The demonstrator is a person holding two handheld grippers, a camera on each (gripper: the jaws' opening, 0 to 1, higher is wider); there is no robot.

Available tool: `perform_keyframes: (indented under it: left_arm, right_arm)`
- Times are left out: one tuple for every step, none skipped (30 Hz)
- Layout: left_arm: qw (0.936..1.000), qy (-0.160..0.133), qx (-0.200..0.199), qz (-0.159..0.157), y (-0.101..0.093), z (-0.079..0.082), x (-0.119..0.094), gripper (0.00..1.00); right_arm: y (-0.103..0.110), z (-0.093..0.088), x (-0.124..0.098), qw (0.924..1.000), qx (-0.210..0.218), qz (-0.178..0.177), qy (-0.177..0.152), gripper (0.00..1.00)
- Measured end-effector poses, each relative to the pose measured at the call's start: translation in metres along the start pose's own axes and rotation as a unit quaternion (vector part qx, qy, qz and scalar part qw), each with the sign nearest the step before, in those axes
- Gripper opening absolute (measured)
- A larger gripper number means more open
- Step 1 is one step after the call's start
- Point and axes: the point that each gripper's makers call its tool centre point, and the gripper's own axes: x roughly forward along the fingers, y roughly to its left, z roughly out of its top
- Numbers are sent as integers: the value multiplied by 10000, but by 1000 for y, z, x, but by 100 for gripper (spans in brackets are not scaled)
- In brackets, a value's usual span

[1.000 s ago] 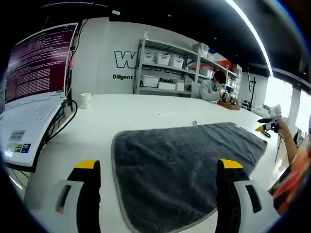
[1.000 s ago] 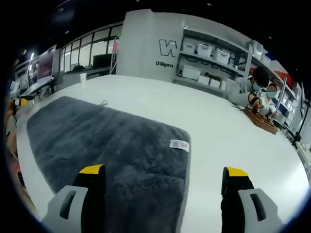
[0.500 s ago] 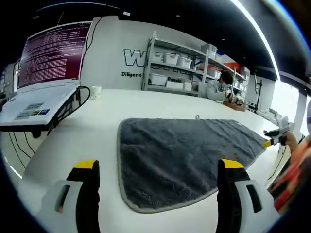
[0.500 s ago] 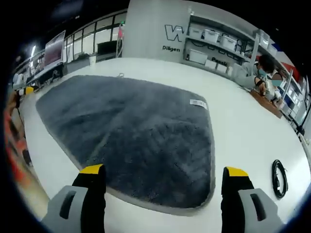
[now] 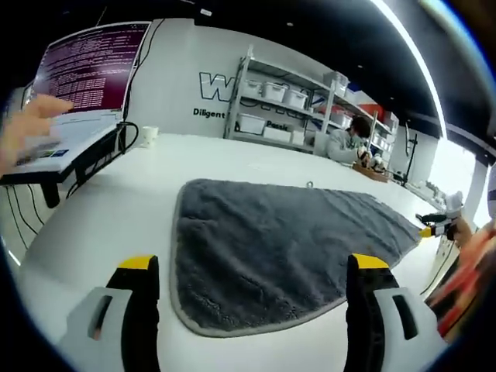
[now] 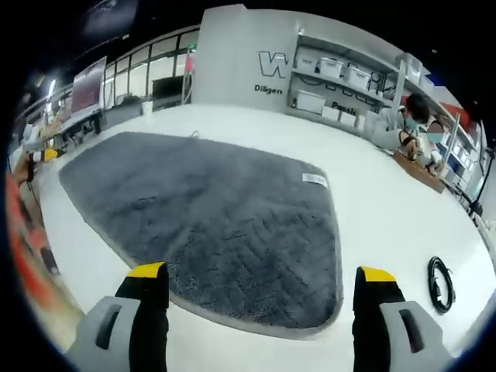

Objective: Open the folded towel by lifting each exposed corner and separating the folded layers until the towel lies flat within the target outline without major curled edges

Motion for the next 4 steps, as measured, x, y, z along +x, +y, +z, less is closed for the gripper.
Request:
perform_keyframes:
  left_arm:
    - [10000,-12,3,2,-1,1,0,99]
    - [10000,-17,19,0,-2,3,1,99]
    - [10000,-13,33,-4,-3,3,1,99]
    - [10000,-5,52,-11,-4,4,1,99]
  right_arm:
    - [2,3,-2,10000,-44,18,-30,99]
    - [3,5,-3,9999,-80,44,-44,99]
    - [5,7,-4,9999,-112,73,-47,99]
    - [7,8,-5,9998,-158,110,-40,99]
